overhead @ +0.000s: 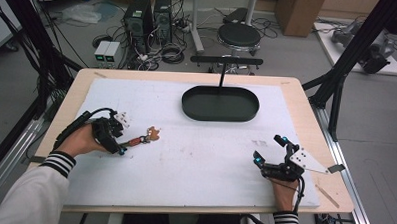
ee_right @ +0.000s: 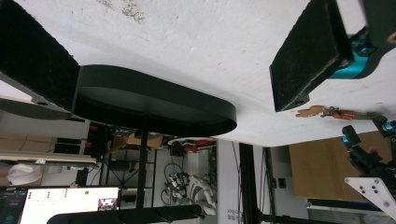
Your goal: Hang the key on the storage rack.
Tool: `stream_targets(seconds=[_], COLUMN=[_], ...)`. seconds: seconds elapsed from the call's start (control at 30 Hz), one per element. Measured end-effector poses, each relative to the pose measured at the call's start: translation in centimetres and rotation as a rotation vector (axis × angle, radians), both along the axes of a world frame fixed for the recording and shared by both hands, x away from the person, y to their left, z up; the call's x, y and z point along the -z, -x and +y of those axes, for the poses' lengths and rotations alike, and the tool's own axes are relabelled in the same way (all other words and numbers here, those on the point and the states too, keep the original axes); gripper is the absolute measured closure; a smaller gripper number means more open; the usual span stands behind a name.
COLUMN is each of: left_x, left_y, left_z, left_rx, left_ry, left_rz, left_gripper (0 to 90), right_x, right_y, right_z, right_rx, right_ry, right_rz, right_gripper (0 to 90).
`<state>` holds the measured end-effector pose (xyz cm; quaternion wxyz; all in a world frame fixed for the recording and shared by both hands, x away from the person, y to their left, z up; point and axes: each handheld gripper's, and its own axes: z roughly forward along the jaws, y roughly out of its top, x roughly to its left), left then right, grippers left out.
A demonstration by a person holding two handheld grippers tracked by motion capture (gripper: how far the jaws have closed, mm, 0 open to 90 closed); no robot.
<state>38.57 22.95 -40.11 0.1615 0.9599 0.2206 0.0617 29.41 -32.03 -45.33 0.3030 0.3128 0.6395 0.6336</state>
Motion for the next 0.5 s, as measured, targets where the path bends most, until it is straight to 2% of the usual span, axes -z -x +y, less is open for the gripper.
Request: stream_targets(seconds=[0.2, 0.33, 0.5], left_x=[0.09, 0.13, 0.27], left_y=[0.00, -0.03, -0.01], left_z=[-0.10, -0.07, -0.28], left_rx=[0.012, 0.008, 0.010], left_ry=[-0.017, -0.019, -0.027], left_rz=[0.002, 0.023, 0.017], left_gripper=[42.3, 48.7, 50.0], right_x=[0.00, 0.00, -0.01], right_y=[0.00, 0.00, 0.01], right_z=[0.01, 0.01, 0.01], right_rx=[0.000, 0.000, 0.002], right_ry=[-0.002, -0.001, 0.003], right_rz=[0.001, 0.000, -0.001], right_gripper=[1.2, 1.2, 1.2])
